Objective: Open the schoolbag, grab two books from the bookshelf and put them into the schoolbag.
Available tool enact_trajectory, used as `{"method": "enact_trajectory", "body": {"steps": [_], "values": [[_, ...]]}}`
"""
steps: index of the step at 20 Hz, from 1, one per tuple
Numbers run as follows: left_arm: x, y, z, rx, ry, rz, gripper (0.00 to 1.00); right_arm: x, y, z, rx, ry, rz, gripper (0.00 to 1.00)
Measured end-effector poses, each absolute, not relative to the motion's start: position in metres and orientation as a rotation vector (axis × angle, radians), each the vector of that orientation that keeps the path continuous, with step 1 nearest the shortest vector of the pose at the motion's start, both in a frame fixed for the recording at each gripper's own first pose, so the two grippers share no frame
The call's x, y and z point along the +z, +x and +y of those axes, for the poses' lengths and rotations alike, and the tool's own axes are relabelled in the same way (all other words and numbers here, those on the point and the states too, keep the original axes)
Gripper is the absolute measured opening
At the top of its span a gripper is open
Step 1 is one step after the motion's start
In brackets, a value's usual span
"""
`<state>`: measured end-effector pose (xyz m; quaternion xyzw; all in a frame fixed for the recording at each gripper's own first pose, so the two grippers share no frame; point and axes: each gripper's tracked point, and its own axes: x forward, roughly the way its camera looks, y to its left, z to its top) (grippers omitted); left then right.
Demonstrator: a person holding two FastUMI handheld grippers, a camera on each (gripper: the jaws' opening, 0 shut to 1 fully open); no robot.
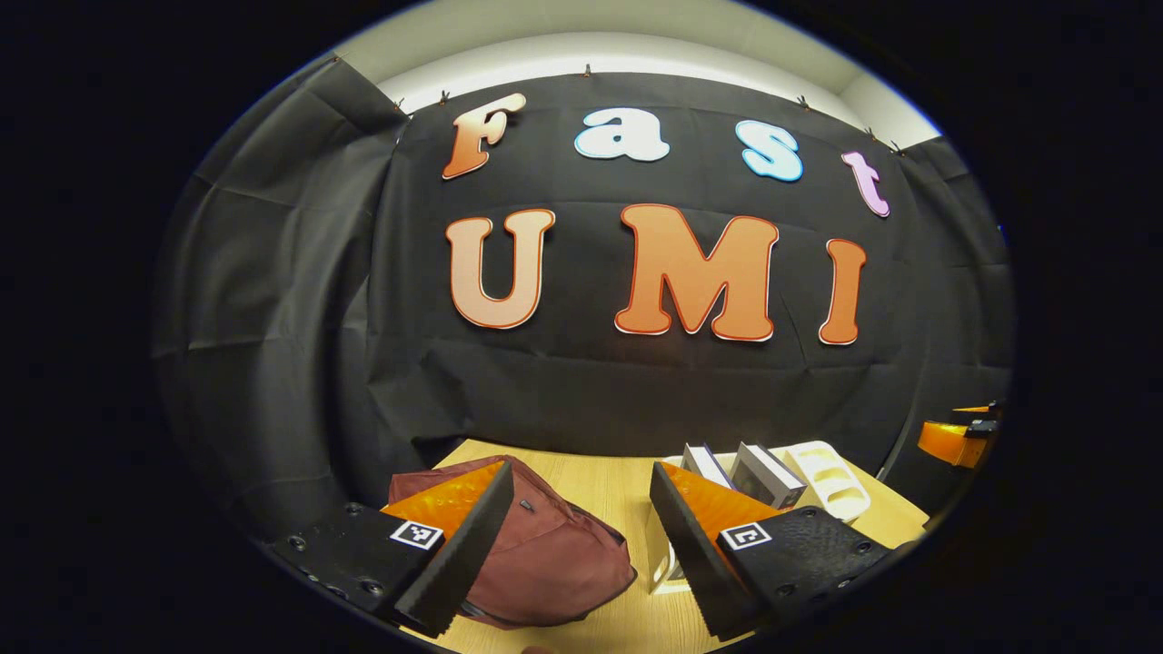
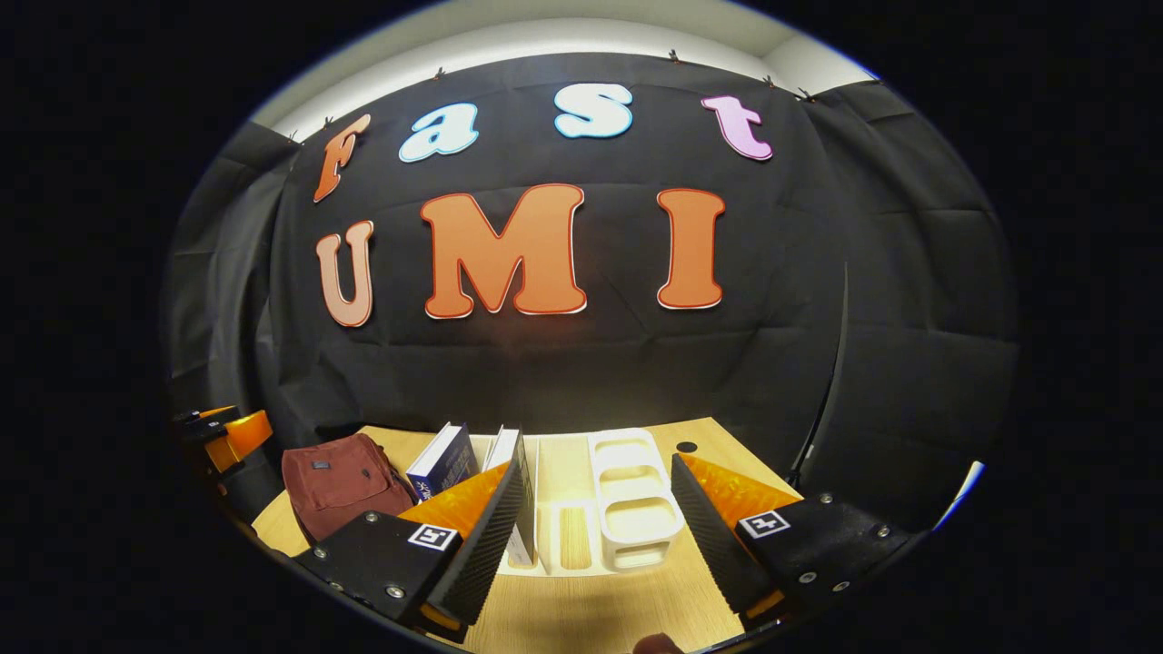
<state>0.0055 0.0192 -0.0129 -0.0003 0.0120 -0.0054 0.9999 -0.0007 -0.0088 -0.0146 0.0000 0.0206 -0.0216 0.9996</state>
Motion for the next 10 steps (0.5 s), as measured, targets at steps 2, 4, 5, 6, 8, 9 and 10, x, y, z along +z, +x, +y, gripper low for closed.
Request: {"method": "enact_trajectory", "body": {"steps": [2,4,5,6,8,9,10], "values": [[-0.019,0.006,0.019,-0.015,0.018,0.041,0.95,-0.017,0.0,-0.012,-0.051,-0.002,0.048,0.96],[-0.031,0.01,0.017,-0.019,0.048,0.064,0.95,-0.021,0.0,-0.016,-0.061,-0.007,0.056,0.96],[-0.037,0.012,0.018,-0.014,0.071,0.074,0.95,-0.023,-0.001,-0.017,-0.064,-0.007,0.062,0.96],[-0.043,0.013,0.019,-0.012,0.095,0.079,0.95,-0.025,-0.002,-0.018,-0.067,-0.008,0.069,0.96],[-0.061,0.014,0.018,-0.021,0.143,0.106,0.95,-0.031,-0.002,-0.024,-0.079,-0.009,0.088,0.96],[-0.074,0.014,0.019,-0.025,0.175,0.132,0.95,-0.033,-0.002,-0.026,-0.086,-0.012,0.094,0.96],[-0.086,0.015,0.022,-0.029,0.215,0.16,0.95,-0.035,-0.004,-0.03,-0.095,-0.017,0.098,0.97]]}}
